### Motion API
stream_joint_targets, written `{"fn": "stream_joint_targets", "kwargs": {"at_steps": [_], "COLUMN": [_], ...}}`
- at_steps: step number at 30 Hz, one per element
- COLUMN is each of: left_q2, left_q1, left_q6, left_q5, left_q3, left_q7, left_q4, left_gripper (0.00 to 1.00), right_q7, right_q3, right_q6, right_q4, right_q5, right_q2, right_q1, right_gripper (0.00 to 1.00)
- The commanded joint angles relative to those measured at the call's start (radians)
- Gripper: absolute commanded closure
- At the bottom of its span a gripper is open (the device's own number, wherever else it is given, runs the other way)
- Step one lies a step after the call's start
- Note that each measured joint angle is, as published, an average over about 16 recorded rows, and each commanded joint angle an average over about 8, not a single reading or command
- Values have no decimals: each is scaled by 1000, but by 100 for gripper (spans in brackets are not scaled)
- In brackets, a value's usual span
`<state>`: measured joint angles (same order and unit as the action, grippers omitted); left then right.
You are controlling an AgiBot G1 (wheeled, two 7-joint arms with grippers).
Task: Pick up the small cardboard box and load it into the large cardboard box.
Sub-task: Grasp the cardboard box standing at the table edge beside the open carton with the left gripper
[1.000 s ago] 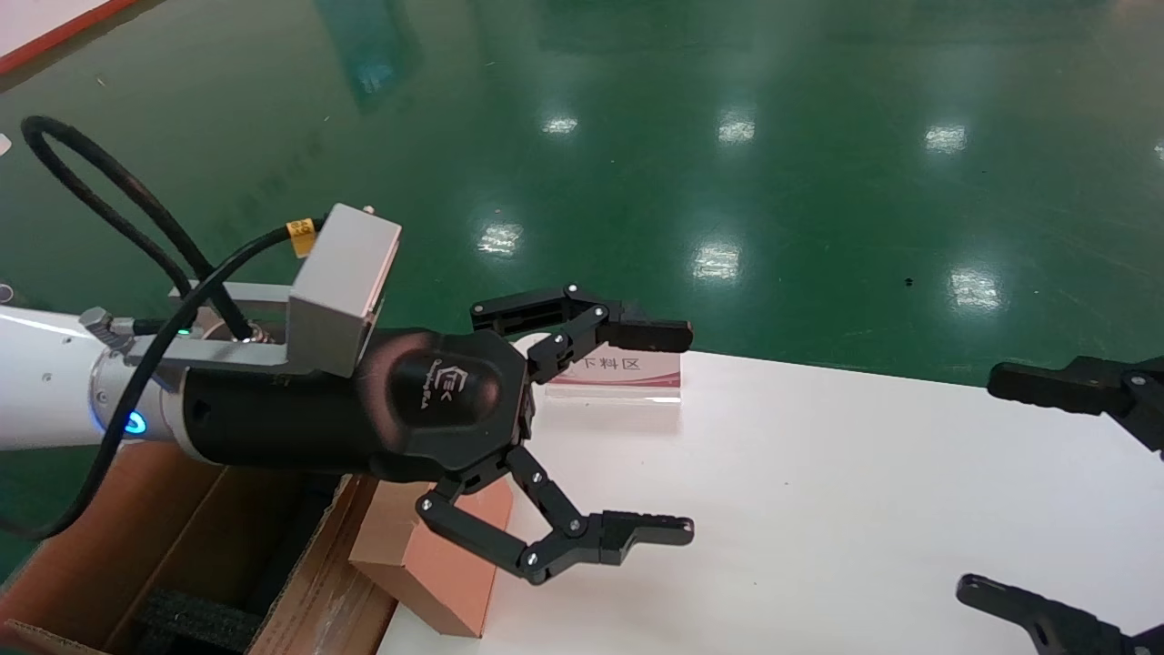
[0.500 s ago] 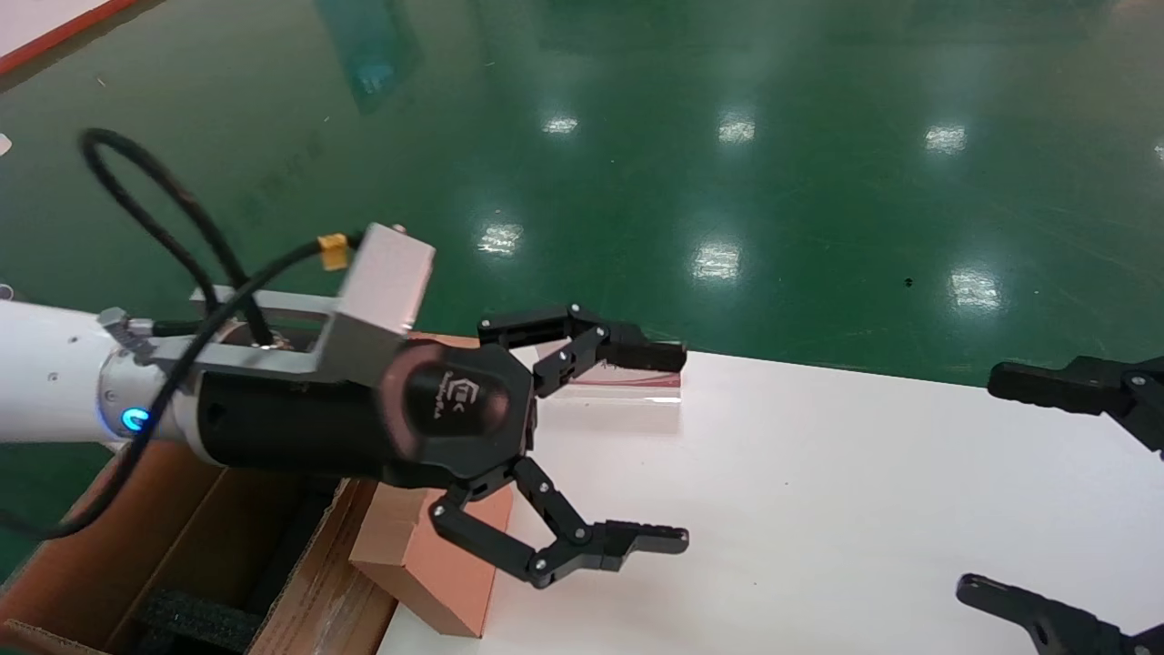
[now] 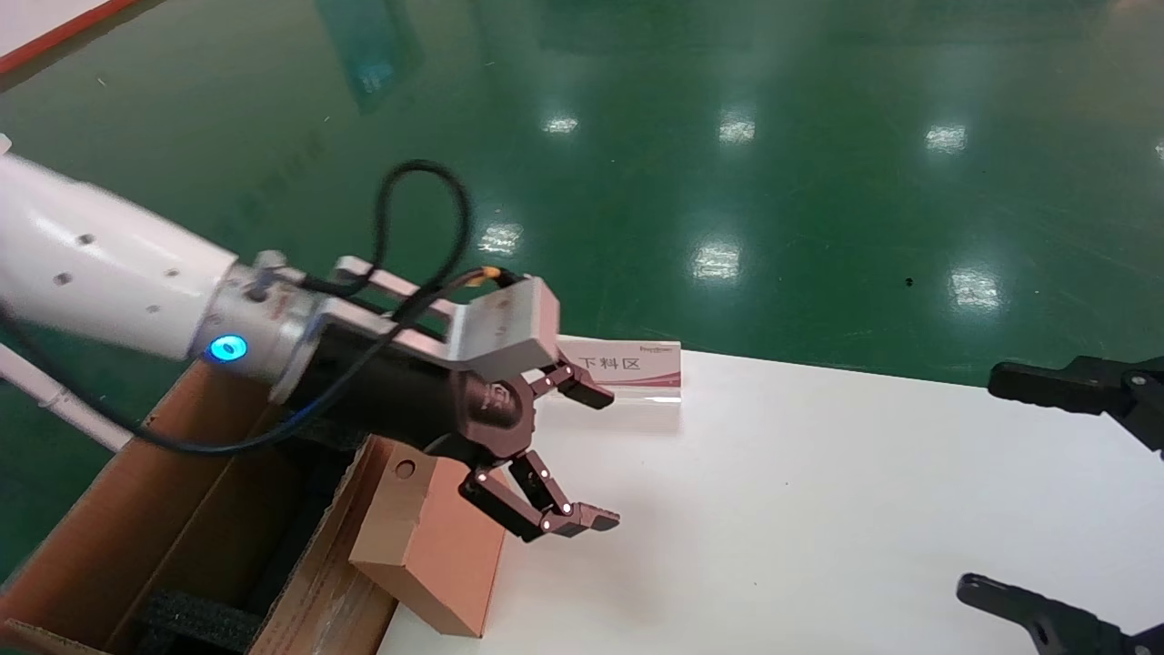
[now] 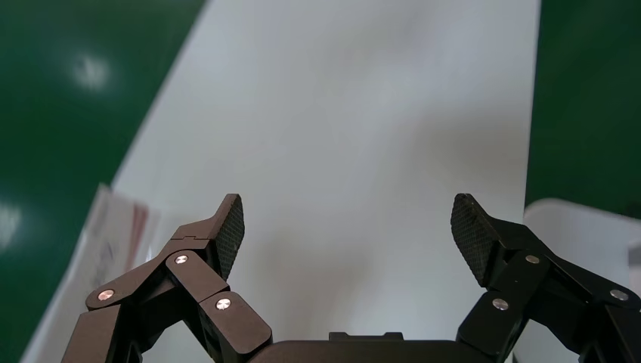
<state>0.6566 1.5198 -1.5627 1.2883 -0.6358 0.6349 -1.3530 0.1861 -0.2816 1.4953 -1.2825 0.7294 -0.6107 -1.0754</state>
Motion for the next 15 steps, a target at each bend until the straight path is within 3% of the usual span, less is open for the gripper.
{"fn": "stream_joint_targets", "kwargs": {"at_steps": [1, 15], "left_q2": [22, 71], "left_q1": [60, 395], "left_q6": [-16, -27], "left_q5": [60, 202], "left_q3": [-57, -509], "left_q7": [65, 485], "left_q4": [0, 1], "left_gripper": [0, 0], "right_q7": [0, -1], "right_q3": [0, -1], "right_q6": [0, -1], "right_q4": [0, 0], "right_q5": [0, -1], "right_q2": [0, 0], "right_q1": [0, 0], "right_gripper": [0, 0]}}
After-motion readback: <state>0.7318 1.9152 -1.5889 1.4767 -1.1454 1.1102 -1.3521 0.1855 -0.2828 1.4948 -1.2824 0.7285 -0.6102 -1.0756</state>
